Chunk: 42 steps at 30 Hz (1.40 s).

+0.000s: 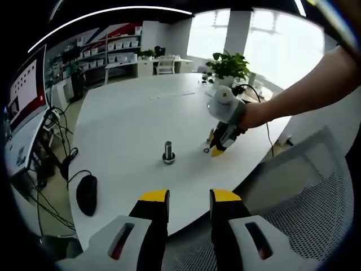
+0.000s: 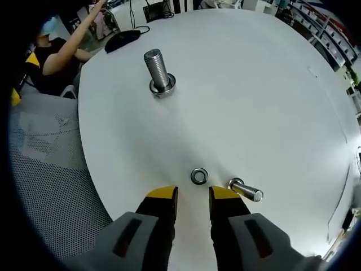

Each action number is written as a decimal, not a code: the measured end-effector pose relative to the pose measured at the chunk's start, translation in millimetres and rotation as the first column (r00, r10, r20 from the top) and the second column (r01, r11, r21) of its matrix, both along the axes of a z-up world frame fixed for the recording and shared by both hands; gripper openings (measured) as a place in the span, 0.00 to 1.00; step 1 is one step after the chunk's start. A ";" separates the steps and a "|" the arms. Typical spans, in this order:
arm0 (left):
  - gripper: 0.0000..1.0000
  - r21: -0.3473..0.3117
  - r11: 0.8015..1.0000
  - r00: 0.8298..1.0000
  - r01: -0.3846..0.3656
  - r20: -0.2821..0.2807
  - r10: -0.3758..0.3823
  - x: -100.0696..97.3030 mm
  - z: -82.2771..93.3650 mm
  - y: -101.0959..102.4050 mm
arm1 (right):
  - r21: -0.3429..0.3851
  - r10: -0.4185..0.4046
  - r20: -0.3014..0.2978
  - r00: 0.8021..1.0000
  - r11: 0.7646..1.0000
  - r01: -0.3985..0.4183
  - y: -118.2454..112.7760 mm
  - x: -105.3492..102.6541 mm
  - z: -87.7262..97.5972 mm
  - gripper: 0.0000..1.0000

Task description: Place the washer onto the threaded stud by aligning its center hole with the stud, sliding it down to the base, and recovering from edge contact or off-axis alignment until the washer reaches the visible bottom stop.

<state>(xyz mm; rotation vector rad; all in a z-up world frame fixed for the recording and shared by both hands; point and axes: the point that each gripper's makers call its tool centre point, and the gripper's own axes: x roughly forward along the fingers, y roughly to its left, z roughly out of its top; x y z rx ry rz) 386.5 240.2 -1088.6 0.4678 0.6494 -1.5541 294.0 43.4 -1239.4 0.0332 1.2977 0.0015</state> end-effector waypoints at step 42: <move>0.27 0.002 1.000 1.000 -0.008 -0.002 0.008 1.8 -1.4 0.8 | -0.028 0.286 -0.078 0.955 0.957 -0.289 3.8 4.8 -3.7 0.21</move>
